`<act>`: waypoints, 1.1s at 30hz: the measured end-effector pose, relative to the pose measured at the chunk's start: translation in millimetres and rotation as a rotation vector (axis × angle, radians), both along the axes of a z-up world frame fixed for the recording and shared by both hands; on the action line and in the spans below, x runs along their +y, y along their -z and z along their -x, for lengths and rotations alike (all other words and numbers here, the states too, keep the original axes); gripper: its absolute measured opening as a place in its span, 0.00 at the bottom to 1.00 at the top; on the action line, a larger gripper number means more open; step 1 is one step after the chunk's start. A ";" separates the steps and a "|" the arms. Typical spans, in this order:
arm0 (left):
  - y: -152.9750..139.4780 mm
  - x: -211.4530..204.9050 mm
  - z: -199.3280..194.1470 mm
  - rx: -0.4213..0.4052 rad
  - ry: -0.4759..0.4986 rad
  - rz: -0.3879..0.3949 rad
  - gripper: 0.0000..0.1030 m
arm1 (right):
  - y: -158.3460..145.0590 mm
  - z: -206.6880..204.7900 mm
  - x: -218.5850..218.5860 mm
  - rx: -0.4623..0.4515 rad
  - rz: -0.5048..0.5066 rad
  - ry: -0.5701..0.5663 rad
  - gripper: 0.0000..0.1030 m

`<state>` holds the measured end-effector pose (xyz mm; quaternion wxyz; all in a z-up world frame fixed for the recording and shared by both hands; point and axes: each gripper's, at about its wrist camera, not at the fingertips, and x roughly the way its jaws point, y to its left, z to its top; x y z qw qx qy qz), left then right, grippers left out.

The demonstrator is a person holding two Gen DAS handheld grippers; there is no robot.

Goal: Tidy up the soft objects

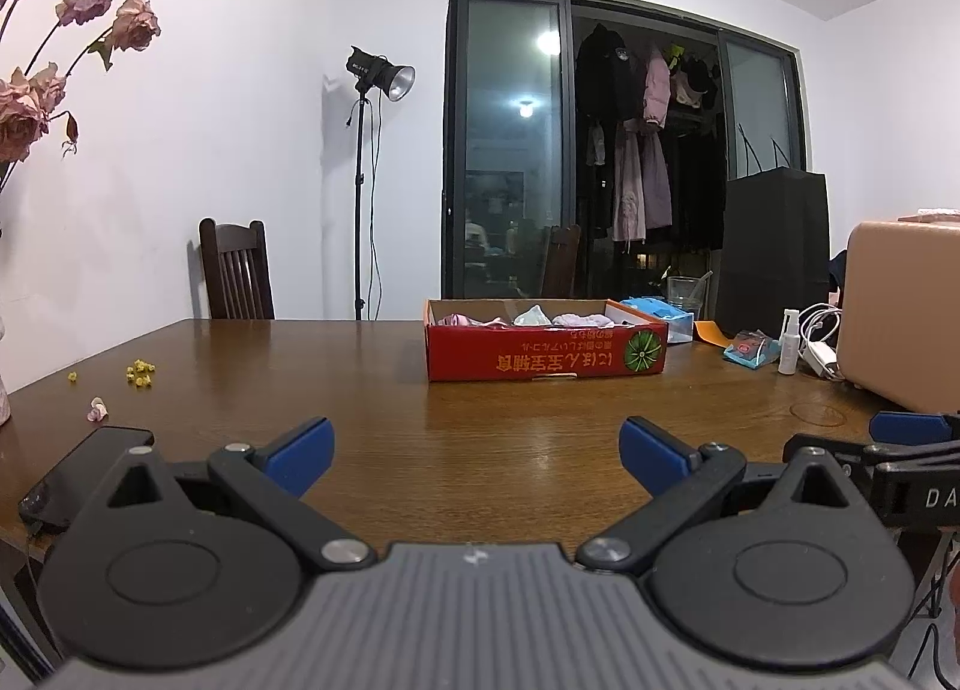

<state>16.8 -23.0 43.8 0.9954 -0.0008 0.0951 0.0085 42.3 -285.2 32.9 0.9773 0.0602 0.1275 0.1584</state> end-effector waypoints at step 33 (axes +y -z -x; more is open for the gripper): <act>0.1 -1.0 1.4 -0.003 0.005 0.011 1.00 | -1.5 3.0 3.0 0.007 0.005 0.004 1.00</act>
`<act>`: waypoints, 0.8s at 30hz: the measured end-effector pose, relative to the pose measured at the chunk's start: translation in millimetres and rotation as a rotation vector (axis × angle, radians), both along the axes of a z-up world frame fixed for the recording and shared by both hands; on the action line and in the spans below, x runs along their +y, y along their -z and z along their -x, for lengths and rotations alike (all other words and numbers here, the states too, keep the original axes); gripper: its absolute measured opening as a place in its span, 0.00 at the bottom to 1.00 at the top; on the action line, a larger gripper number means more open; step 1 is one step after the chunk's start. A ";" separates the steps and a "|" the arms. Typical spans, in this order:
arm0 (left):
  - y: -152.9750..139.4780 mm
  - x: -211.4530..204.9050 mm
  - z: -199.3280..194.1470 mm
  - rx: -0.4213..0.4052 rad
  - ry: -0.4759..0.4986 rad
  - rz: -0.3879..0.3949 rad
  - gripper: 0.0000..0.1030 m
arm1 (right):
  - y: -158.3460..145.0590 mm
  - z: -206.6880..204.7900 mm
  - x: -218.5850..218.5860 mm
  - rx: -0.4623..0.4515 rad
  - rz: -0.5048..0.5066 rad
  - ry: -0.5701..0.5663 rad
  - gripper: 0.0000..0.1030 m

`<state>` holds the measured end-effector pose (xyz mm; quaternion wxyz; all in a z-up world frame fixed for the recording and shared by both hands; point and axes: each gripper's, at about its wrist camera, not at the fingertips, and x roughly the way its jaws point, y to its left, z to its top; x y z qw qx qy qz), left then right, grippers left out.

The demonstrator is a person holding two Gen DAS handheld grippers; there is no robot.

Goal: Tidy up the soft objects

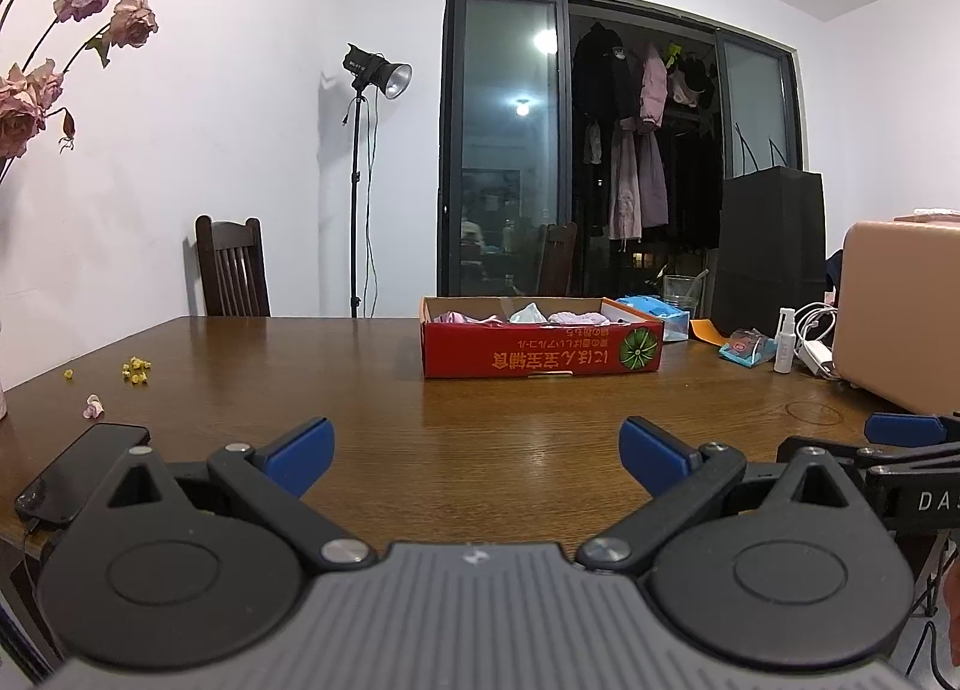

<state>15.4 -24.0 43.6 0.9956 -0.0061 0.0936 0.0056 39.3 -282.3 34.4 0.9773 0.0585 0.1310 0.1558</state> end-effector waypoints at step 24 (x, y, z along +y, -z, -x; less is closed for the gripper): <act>1.1 -1.4 0.3 0.008 0.005 0.001 1.00 | 3.3 -1.8 -0.2 0.001 -0.006 0.001 1.00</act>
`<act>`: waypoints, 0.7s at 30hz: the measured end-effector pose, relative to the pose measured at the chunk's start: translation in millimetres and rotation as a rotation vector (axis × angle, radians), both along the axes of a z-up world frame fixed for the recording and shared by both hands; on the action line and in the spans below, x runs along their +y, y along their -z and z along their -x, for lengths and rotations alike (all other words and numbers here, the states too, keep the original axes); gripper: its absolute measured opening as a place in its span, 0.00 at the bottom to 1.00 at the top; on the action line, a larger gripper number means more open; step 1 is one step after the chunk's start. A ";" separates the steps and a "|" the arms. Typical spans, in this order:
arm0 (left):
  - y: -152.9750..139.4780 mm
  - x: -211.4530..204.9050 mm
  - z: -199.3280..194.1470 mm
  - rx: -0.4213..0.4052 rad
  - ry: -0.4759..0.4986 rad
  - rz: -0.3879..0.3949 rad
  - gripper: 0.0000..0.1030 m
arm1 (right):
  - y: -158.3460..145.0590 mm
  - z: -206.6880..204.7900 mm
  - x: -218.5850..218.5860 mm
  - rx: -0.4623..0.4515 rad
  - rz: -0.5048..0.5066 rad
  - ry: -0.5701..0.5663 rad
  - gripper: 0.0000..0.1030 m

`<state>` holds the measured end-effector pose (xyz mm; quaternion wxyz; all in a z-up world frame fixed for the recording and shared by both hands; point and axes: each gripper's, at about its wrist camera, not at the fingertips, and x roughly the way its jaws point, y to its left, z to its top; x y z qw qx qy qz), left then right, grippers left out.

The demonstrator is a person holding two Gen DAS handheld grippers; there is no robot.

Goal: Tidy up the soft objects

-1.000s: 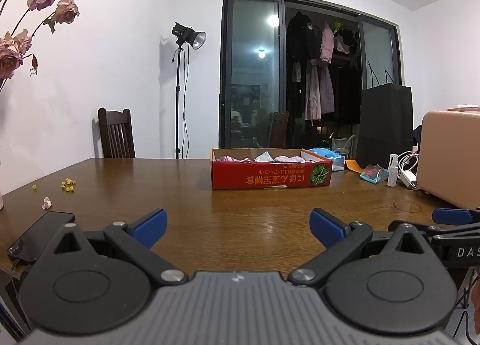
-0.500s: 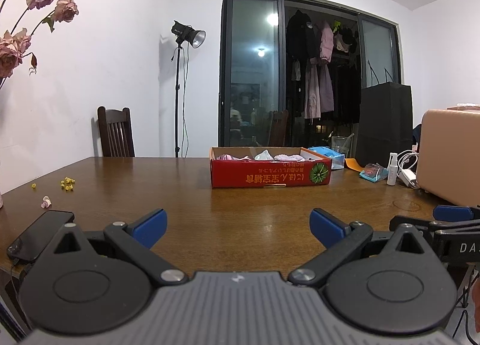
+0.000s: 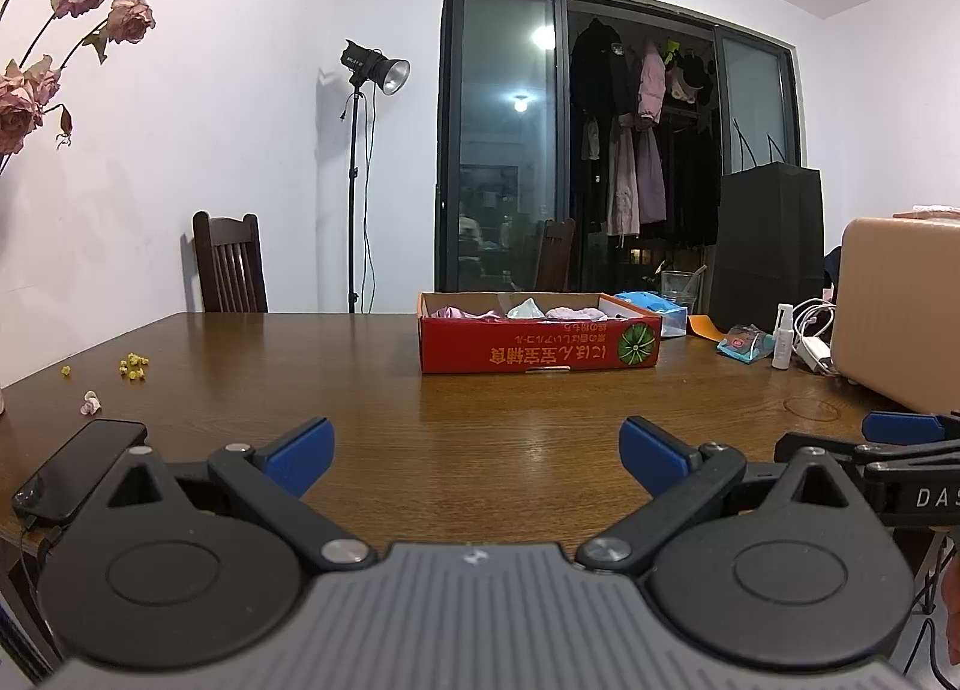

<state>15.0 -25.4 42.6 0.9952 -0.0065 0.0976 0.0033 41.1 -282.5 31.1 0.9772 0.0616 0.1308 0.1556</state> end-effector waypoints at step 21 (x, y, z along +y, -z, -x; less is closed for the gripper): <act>-0.3 -0.7 -0.9 0.012 0.001 0.007 1.00 | 1.9 -1.1 -0.1 0.000 -0.001 0.001 1.00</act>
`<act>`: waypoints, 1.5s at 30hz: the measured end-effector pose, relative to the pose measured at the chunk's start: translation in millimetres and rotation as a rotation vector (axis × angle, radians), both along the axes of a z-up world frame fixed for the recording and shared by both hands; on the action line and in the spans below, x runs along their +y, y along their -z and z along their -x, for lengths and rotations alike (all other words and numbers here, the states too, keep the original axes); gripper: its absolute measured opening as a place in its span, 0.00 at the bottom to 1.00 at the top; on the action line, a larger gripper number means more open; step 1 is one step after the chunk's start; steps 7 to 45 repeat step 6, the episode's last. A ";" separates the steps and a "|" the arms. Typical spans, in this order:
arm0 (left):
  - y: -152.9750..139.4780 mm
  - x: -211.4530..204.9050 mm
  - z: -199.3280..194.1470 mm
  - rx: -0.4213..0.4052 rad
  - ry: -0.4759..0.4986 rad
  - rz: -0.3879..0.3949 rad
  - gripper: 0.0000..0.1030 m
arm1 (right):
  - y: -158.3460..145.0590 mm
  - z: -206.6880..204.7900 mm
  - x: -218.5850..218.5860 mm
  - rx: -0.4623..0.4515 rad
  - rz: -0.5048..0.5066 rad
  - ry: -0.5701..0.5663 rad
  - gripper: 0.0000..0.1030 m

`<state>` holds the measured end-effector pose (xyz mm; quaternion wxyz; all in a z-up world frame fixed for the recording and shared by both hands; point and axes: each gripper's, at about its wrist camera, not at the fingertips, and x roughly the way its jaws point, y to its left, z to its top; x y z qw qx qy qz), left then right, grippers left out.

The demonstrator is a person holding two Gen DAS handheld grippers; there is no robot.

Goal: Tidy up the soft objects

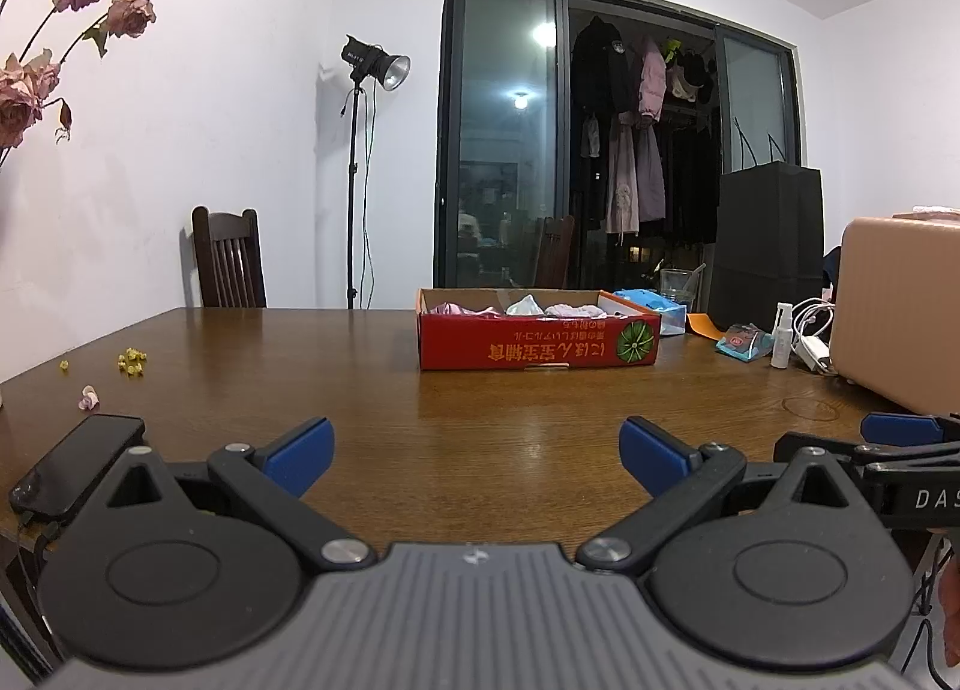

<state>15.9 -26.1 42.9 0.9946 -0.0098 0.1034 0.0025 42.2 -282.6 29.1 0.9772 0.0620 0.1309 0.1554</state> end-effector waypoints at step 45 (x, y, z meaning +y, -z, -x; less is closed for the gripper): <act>-0.4 1.5 1.2 -0.003 -0.005 0.011 1.00 | 0.9 -0.5 0.8 0.005 0.001 0.001 1.00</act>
